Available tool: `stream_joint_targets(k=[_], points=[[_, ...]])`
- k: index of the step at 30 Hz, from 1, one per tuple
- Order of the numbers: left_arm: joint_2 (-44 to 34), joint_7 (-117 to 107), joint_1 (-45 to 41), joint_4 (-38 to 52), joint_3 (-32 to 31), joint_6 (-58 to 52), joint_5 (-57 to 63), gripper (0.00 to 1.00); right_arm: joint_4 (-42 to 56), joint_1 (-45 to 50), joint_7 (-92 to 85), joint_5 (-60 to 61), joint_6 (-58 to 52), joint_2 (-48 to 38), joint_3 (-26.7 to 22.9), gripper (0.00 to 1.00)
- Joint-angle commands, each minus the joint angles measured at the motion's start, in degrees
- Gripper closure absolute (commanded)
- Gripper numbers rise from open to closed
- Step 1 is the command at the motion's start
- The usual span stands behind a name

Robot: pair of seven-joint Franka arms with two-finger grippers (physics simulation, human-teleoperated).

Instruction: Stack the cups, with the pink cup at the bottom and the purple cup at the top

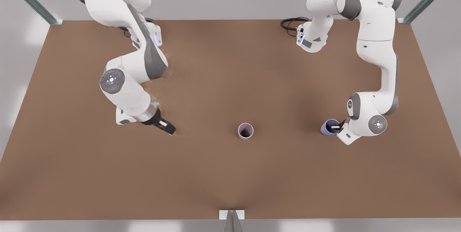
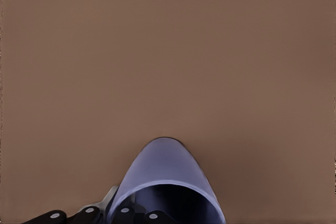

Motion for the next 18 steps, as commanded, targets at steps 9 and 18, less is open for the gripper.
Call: stream_joint_targets(k=[9, 18], points=[[-6.7, -18.3, -1.0, 9.1, -13.7, -15.4, -1.3, 0.79, 2.2, -19.8, -49.3, -5.4, -13.4, -4.4, 0.2, 0.00], [4.1, -49.4, -10.2, 27.8, -26.1, -16.0, -1.3, 0.79, 4.5, -20.8, -49.1, -6.3, -13.6, -4.7, 0.3, 0.00]])
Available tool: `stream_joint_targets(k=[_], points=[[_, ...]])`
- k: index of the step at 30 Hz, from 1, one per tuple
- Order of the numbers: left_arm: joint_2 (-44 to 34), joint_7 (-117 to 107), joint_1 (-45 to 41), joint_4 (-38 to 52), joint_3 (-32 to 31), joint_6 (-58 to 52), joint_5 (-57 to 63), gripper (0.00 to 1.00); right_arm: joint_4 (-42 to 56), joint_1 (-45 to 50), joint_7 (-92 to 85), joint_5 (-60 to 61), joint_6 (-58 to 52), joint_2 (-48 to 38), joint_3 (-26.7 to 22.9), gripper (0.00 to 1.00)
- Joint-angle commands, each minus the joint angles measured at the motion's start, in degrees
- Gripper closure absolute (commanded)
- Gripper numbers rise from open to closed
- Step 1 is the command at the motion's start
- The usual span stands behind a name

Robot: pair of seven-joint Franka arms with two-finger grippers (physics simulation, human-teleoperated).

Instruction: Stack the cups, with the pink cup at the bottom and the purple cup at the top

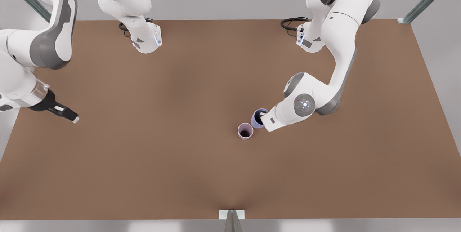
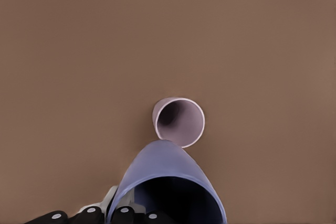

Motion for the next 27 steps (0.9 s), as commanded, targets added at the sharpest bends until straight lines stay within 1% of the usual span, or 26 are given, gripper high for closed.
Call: stream_joint_targets(k=[1, 2, 7, 17, 27], points=[[2.2, -32.6, -1.4, 2.7, -0.1, -1.5, -0.2, 0.79, 0.1, 0.3, -18.2, -0.1, -0.8, -0.1, 0.0, 0.00], [3.1, -33.5, -2.3, 4.1, -0.1, -1.4, -0.2, 0.79, 0.1, 0.1, -18.1, 0.0, -0.5, 0.0, 0.0, 0.00], [5.5, -34.4, -3.3, 4.1, 0.1, 1.5, 0.3, 0.79, 0.1, -0.2, -18.1, 0.0, -0.4, 0.1, -0.1, 0.00], [7.1, -34.6, -3.3, 4.1, 0.5, 5.1, 0.6, 0.79, 0.0, -0.2, -18.0, -0.1, 1.0, 0.5, -0.1, 0.00], [8.7, -34.5, -3.5, 3.6, 0.5, 5.1, 1.7, 0.79, 0.0, -0.2, -18.0, 0.0, 1.0, 0.5, -0.1, 0.00]])
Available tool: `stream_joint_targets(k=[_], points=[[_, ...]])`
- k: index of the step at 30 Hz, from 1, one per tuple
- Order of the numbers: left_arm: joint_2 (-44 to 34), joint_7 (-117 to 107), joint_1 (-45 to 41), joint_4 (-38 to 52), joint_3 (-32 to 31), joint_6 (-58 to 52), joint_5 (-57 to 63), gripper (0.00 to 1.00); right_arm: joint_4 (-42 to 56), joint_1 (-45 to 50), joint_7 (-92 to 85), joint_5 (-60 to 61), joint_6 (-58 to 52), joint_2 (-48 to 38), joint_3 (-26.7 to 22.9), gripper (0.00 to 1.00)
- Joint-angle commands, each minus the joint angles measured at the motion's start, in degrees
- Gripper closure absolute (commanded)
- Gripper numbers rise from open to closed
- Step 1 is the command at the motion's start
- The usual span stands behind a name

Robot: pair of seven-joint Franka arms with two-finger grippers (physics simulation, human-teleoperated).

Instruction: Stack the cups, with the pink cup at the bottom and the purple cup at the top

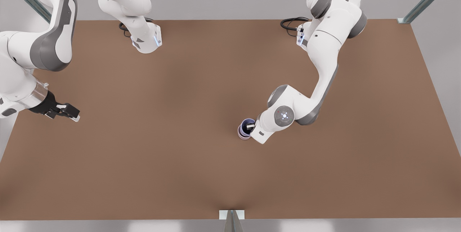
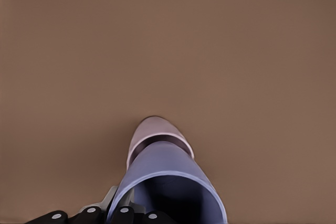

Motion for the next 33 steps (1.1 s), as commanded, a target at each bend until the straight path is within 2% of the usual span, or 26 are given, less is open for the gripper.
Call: stream_joint_targets(k=[1, 3, 5, 6, 16, 18, 20, 21, 22, 23, 24, 26, 28, 29, 30, 33], points=[[0.1, -7.6, 0.0, 0.0, 0.0, 0.4, 0.2, 0.79, 0.0, 0.0, -4.0, 0.1, 0.0, -0.1, 0.0, 0.00], [0.4, -7.6, 0.0, 0.0, 0.0, 0.4, 0.2, 0.79, 0.0, 0.0, -4.1, 0.1, 0.0, -0.1, 0.0, 0.00], [0.5, -7.1, 0.0, 0.0, 0.0, 0.4, 0.2, 0.57, 0.0, 0.0, -4.1, 0.1, 0.0, -0.1, 0.0, 0.00], [0.5, -7.0, 0.0, 0.0, 0.0, 0.4, 0.2, 0.51, 0.0, 0.0, -4.0, 0.1, 0.0, -0.1, 0.0, 0.00], [0.6, -7.1, 0.0, 0.0, 0.0, 0.4, 0.2, 0.49, 0.0, 0.0, -4.0, 0.1, 0.2, -0.1, 0.0, 0.00], [0.5, -7.0, 0.0, 0.2, 0.0, 0.3, 0.2, 0.42, 0.0, 0.1, -4.1, 0.1, 0.1, -0.1, 0.0, 0.00], [0.4, -7.0, 0.0, 0.4, 0.0, 0.3, 0.2, 0.40, 0.0, 0.1, -4.0, 0.1, 0.2, -0.1, 0.0, 0.00], [0.2, -7.0, 0.0, 0.4, 0.0, 0.2, 0.2, 0.34, 0.0, 0.1, -4.0, 0.1, 0.2, -0.1, 0.0, 0.00], [0.0, -7.1, 0.0, 0.4, 0.0, -0.1, 0.2, 0.23, 0.0, 0.1, -4.0, 0.1, 0.2, 0.0, 0.0, 0.00], [-1.1, -7.2, 0.0, 0.5, 0.0, -0.3, 0.2, 0.07, 0.0, 0.1, -4.0, 0.1, 0.2, 0.0, 0.0, 0.00], [-2.2, -7.1, 0.1, 0.5, 0.0, -1.5, 0.2, 0.00, 0.0, 0.1, -4.0, 0.1, 0.2, 0.0, 0.0, 0.00], [-4.6, -7.0, 0.1, 1.3, 0.0, -4.9, 2.1, 0.00, 0.1, 0.1, -4.0, 0.1, 0.2, 0.3, 0.0, 0.00], [-4.9, 1.3, 1.1, 6.6, 0.7, -16.2, 5.7, 0.00, 0.1, 0.1, -4.0, 0.1, 0.2, 0.3, 0.0, 0.00], [-5.6, 8.5, 1.3, 8.5, 3.3, -22.0, 5.7, 0.00, 0.1, 0.1, -4.0, 0.1, 0.2, 0.3, 0.0, 0.00], [-8.5, 19.2, 1.4, 8.5, 8.9, -26.1, 5.1, 0.00, 0.1, 0.1, -4.0, 0.1, 0.2, 0.3, 0.0, 0.00], [-15.2, 36.1, 1.5, 8.2, 19.9, -31.8, 4.9, 0.00, 0.1, 0.1, -4.0, 0.1, 0.2, 0.3, 0.0, 0.00]])
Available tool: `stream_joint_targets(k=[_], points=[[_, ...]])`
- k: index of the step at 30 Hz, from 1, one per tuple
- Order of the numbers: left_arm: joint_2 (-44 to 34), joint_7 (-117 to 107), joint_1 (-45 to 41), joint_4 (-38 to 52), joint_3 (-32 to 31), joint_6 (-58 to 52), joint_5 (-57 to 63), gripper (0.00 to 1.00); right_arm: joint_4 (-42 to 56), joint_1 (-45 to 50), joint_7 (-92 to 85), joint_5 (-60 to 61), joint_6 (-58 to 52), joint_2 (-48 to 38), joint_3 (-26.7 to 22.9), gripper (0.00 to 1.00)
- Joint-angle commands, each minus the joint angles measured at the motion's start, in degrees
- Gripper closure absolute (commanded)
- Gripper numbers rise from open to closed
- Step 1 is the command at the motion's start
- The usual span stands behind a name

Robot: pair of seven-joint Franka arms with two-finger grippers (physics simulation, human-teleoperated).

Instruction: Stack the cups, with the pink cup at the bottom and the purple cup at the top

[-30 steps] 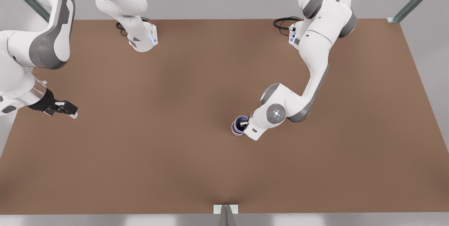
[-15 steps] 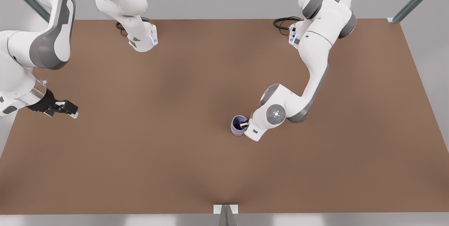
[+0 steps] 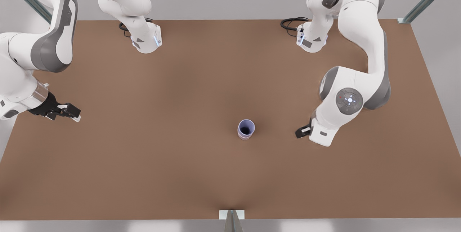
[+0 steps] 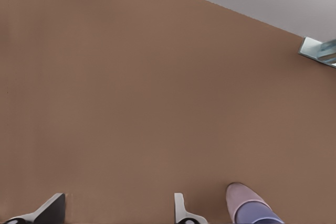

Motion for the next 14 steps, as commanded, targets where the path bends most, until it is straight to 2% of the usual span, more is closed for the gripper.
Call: stream_joint_targets(k=[1, 2, 5, 8, 14], points=[[-4.5, 36.8, 1.7, -0.8, 3.3, -14.0, 0.8, 0.00, 0.0, -0.1, -0.7, 0.0, 0.0, -0.1, 0.0, 0.00], [-7.9, 41.0, 5.6, -2.1, 2.2, -14.0, 0.7, 0.00, 0.0, -0.1, -0.7, 0.0, -0.1, -0.1, 0.0, 0.00], [-15.2, 42.8, 9.8, -8.1, -1.0, -13.4, 1.1, 0.00, 0.0, 0.0, -0.7, 0.0, -0.1, -0.1, 0.0, 0.00], [-17.9, 43.6, 10.5, -11.9, -2.7, -10.3, 0.9, 0.00, 0.0, 0.0, -0.7, 0.0, 0.0, -0.1, 0.0, 0.00], [-17.7, 44.0, 10.5, -15.2, -2.8, -6.6, 0.7, 0.00, 0.0, 0.0, -0.7, 0.0, 0.0, -0.1, 0.0, 0.00]])
